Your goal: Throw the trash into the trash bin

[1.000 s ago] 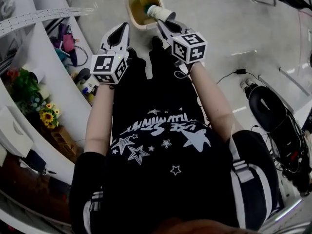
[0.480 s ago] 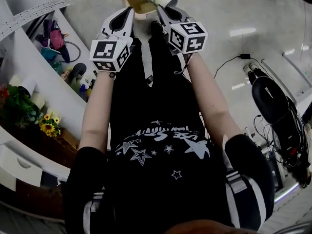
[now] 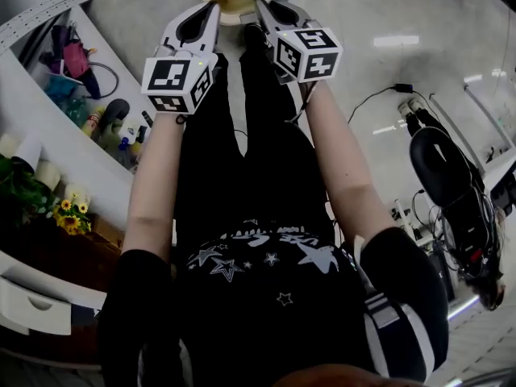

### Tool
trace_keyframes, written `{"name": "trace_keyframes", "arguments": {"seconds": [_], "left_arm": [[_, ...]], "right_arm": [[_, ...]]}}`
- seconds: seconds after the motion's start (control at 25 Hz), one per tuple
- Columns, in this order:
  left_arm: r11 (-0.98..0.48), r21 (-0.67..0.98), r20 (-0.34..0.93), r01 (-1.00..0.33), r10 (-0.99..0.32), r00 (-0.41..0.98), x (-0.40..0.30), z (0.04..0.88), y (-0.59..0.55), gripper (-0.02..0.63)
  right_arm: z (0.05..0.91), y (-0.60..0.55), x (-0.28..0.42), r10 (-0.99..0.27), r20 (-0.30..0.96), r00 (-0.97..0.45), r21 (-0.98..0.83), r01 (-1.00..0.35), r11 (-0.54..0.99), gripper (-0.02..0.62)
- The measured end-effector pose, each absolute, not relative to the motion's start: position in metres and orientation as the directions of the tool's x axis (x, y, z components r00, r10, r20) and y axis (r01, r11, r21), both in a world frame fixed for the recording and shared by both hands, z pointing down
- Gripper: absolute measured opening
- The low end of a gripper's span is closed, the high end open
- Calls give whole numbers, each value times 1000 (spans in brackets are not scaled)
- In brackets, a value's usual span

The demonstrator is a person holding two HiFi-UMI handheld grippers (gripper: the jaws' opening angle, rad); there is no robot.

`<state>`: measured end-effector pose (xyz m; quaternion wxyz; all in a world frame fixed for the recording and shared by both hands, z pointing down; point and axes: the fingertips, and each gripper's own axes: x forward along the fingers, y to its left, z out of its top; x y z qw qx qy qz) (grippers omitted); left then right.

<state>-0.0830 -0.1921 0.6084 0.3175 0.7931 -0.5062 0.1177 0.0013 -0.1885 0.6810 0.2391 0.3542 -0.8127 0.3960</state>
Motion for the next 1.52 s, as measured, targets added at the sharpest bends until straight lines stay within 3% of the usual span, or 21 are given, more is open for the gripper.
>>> {"name": "trace_keyframes", "arguments": {"seconds": [0.24, 0.52, 0.72, 0.96, 1.52], "left_arm": [[-218, 411, 536, -885, -728, 428, -88, 633, -190, 11], [-240, 420, 538, -875, -711, 453, -84, 638, -184, 11], [-225, 428, 542, -875, -711, 448, -87, 643, -181, 11], [-222, 425, 549, -878, -708, 445, -89, 646, -180, 11], [-207, 411, 570, -888, -702, 427, -98, 668, -190, 11]], "right_arm": [[707, -188, -4, -367, 698, -615, -461, -778, 427, 14], [719, -187, -19, -330, 701, -633, -477, -759, 443, 18], [726, -186, -25, -304, 710, -636, -486, -754, 442, 153], [732, -182, -24, -278, 729, -626, -464, -750, 471, 206], [753, -187, -26, -211, 790, -575, -430, -766, 478, 206]]}}
